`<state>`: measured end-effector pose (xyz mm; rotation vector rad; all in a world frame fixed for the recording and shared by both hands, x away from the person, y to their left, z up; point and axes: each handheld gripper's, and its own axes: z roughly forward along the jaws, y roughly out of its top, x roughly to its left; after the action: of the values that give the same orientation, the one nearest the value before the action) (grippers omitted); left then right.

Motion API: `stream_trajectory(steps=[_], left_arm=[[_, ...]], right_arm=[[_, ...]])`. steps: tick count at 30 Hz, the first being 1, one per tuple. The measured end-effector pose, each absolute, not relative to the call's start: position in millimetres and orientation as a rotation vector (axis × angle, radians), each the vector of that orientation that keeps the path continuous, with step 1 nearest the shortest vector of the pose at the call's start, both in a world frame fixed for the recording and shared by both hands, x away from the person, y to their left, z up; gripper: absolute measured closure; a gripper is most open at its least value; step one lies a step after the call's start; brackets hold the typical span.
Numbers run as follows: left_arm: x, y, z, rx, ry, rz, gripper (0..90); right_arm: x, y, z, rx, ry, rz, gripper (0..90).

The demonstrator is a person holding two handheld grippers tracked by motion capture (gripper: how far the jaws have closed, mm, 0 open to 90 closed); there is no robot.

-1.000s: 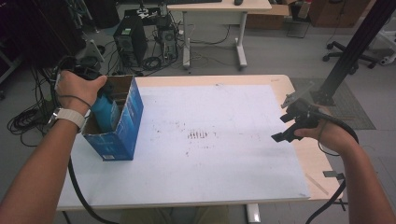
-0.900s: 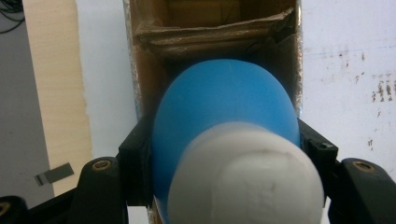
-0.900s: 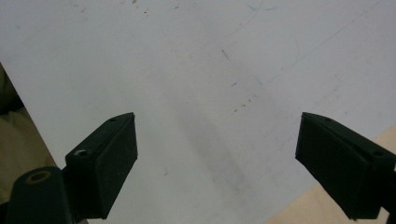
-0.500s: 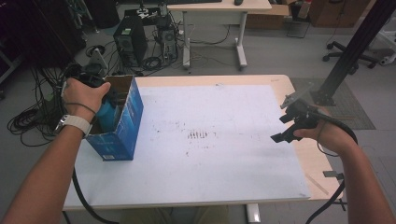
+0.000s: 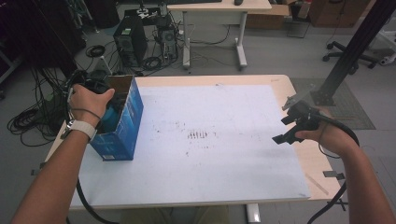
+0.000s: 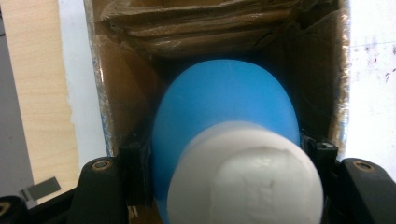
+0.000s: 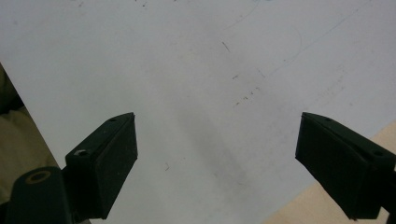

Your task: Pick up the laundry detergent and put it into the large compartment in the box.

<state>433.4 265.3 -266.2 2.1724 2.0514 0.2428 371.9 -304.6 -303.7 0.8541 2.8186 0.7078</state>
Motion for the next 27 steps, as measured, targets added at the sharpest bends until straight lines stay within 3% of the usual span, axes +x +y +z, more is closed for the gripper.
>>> stream_trajectory(steps=[27], left_arm=[[435.0,274.0,-282.9,2.187,2.060,0.196,37.3]], right_arm=[[372.1,-303.3,-306.7,0.866,2.824,0.704,12.8]])
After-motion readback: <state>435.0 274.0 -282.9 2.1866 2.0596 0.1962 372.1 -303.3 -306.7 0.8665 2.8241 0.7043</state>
